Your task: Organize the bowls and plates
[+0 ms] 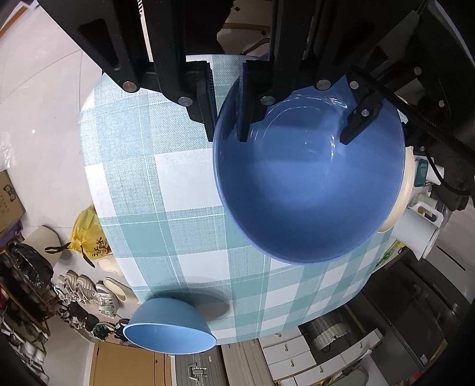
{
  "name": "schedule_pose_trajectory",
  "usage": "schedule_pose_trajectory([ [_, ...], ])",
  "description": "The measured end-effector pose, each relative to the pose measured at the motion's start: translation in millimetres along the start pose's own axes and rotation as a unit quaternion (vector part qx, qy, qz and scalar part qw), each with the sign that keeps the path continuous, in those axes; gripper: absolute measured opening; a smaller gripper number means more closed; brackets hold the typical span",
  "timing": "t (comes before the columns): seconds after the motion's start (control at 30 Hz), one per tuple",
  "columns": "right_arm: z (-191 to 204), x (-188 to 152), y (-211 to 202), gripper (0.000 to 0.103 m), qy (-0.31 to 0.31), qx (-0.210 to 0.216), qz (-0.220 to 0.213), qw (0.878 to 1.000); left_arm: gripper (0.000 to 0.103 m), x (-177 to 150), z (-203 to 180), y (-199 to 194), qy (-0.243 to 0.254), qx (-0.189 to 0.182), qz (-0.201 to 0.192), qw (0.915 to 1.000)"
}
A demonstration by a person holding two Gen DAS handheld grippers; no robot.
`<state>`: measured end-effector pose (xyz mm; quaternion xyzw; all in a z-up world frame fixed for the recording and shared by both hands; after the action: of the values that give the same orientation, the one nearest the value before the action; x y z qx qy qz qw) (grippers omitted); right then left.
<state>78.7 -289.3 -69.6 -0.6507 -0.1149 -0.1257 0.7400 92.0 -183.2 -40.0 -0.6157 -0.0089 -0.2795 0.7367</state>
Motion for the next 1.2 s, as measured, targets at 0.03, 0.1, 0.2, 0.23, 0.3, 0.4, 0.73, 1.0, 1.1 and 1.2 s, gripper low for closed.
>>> schedule_pose_trajectory([
  [0.03, 0.9, -0.1, -0.3, 0.013, -0.002, -0.002, 0.0, 1.0, 0.029, -0.2, -0.1, 0.1, 0.001, 0.0, 0.001, 1.0],
  [0.1, 2.0, -0.1, -1.9, 0.013, -0.003, -0.003, -0.002, 1.0, 0.029, -0.2, 0.6, 0.0, 0.002, -0.004, 0.004, 1.0],
  [0.2, 1.4, 0.1, -4.0, 0.013, -0.001, -0.004, -0.006, 1.0, 0.029, 0.2, 3.0, -2.4, -0.006, -0.016, 0.006, 0.9998],
  [0.23, 1.2, -0.2, -4.2, 0.013, -0.001, -0.005, -0.006, 1.0, 0.029, 0.7, 3.8, -3.3, -0.005, -0.015, 0.007, 0.9998],
  [0.3, 1.3, -0.7, -4.8, 0.013, -0.001, -0.002, -0.009, 1.0, 0.029, 1.2, 4.0, -5.9, -0.001, -0.006, 0.004, 1.0],
  [0.4, 2.5, -2.3, -5.4, 0.013, -0.004, -0.003, -0.013, 1.0, 0.032, 1.7, 4.4, -10.6, 0.006, 0.0, 0.0, 1.0],
  [0.73, -2.9, -5.9, -2.3, 0.013, 0.004, -0.014, -0.014, 1.0, 0.035, -4.6, 3.6, -22.4, 0.005, -0.012, 0.0, 0.9999],
  [1.0, -7.7, -8.2, -5.1, 0.015, 0.04, 0.033, -0.023, 0.998, 0.041, 0.2, 9.3, -44.1, -0.017, -0.057, -0.021, 0.998],
  [1.1, -3.7, -4.4, -10.6, 0.015, 0.036, 0.027, -0.037, 0.998, 0.041, 0.0, 9.6, -48.0, -0.006, -0.052, -0.025, 0.9983],
  [1.2, 0.0, 0.3, -23.4, 0.015, 0.024, 0.024, -0.068, 0.997, 0.042, -1.5, 18.7, -44.6, -0.015, -0.041, -0.03, 0.9986],
])
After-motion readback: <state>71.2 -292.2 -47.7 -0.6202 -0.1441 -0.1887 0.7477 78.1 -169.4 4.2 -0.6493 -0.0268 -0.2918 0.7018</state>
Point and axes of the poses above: each gripper's, at about its wrist camera, not at the fingertips, and y roughly the way its jaws point, z to its left, x to its top, the point moved 5 cm from there along y, roughly the way its jaws point, and after that the axes turned 3 degrees about -y, right-handed, at the moved point
